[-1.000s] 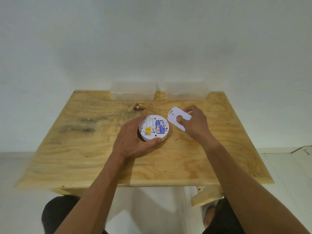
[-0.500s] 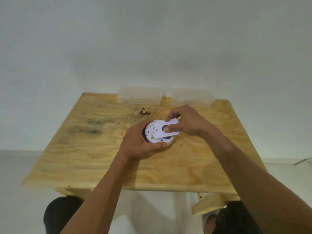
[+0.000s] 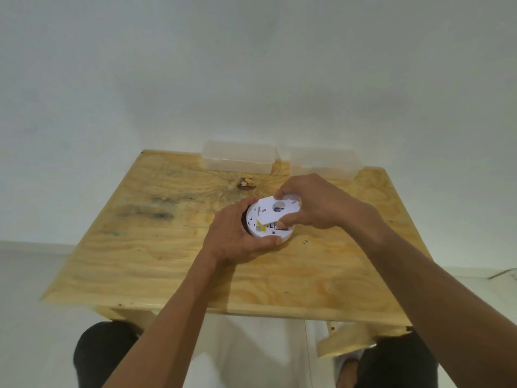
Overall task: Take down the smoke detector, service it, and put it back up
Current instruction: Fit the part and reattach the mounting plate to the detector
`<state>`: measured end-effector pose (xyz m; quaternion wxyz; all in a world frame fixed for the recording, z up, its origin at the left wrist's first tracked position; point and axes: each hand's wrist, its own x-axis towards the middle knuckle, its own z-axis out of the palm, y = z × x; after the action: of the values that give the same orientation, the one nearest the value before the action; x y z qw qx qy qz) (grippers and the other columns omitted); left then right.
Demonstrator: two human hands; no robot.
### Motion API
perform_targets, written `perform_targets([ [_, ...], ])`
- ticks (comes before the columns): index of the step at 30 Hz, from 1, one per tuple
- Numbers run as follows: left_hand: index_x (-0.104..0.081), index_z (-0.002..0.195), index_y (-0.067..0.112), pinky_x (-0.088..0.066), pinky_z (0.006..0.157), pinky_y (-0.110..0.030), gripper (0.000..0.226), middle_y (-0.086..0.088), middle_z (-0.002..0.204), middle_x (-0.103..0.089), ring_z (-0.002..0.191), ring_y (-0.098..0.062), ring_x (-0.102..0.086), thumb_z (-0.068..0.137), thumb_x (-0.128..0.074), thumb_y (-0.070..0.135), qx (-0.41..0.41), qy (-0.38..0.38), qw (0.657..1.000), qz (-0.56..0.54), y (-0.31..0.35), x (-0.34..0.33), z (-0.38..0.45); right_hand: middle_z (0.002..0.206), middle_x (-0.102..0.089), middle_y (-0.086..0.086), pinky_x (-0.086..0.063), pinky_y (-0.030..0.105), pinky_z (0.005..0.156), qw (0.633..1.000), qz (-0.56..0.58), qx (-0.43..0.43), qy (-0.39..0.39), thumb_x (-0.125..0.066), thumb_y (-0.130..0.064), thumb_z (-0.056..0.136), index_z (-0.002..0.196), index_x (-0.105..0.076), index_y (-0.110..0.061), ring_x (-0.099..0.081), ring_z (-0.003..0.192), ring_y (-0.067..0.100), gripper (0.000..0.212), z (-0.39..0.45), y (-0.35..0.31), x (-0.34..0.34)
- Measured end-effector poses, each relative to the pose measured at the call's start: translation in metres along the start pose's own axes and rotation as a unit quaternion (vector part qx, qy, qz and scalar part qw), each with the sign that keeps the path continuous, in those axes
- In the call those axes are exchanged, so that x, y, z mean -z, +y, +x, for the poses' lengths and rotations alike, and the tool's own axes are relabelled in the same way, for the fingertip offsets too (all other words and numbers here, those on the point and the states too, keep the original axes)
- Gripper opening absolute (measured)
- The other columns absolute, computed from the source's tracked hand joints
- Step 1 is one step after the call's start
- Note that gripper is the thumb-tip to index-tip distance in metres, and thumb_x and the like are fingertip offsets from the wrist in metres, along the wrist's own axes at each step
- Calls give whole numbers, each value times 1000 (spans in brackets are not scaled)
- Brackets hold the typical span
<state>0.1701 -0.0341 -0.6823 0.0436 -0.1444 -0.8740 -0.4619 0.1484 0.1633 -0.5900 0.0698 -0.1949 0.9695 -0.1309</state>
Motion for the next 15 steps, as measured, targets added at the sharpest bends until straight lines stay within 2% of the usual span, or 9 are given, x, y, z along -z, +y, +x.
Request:
perform_targets([
  [5,-57,115,47,-57,84,-33,66,26,105,-68,97,3,-66,58,-91,51,0,-6,1000,-6,1,1,0,126,-63,-3,-45,36,88,999,36,21,5,-81,-48,74,123,-68,-24,-53,113,19,56,0,-2,-9],
  [12,-53,107,60,-57,83,-34,65,25,109,-69,97,4,-65,57,-92,50,3,-9,1000,-17,1,1,0,129,-61,2,-45,35,87,999,23,36,-17,-81,-44,76,123,-70,-21,-54,113,22,54,6,-5,-15],
  [15,-54,114,54,-58,84,-34,69,24,109,-68,97,4,-65,56,-92,50,4,-9,1000,-19,0,1,1,127,-61,2,-46,36,86,999,19,38,-28,-81,-43,77,120,-72,-22,-54,111,23,49,8,-4,-15],
])
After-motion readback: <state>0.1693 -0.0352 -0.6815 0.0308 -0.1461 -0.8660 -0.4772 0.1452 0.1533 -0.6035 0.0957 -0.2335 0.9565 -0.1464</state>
